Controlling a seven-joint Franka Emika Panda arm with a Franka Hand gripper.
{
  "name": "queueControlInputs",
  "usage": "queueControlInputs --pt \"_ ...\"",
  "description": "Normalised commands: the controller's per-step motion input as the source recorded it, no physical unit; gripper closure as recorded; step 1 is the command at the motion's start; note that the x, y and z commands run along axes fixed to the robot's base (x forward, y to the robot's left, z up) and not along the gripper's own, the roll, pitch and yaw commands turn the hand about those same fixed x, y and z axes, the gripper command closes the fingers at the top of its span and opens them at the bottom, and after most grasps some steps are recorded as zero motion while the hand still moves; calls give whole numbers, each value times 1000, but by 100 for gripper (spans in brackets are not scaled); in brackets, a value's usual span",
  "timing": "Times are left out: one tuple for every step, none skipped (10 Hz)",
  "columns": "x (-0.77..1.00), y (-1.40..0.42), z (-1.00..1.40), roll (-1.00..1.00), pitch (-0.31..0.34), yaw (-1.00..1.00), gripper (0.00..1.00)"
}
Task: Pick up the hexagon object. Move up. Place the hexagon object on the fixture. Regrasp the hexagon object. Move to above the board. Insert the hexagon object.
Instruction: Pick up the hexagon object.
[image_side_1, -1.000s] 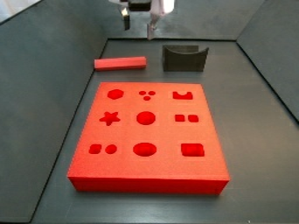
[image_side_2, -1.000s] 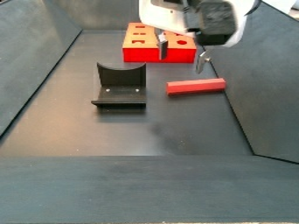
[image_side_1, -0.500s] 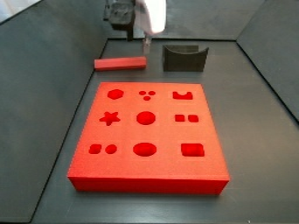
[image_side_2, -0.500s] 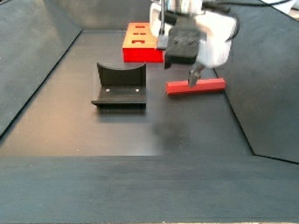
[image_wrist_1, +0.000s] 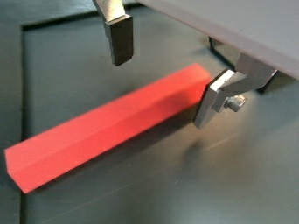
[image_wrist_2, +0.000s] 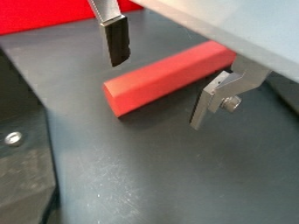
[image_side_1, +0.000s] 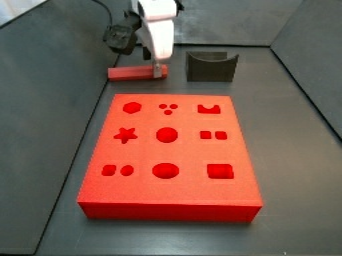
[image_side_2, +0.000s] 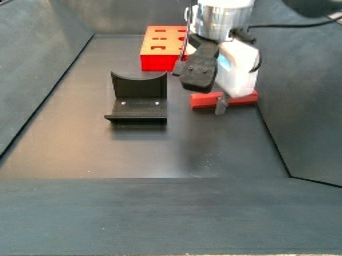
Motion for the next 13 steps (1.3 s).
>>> queueControlInputs --pt "0 0 -283 -214 -10 -546 0" --pt "69 0 -180 -116 0 -317 0" --pt "37 0 -89 -103 -26 -86 0" --pt "-17 0 -100 -37 -111 0 0" --pt "-169 -40 -231 -24 -179 0 0" --pt "0 0 -317 -113 -91 -9 0" --pt "-6 0 0 0 -20 0 0" --pt "0 0 0 0 0 0 100" --pt "0 0 0 0 0 0 100" --pt "0 0 0 0 0 0 100" --pt "0 0 0 0 0 0 100" --pt "0 0 0 0 0 0 100" --pt "0 0 0 0 0 0 100"
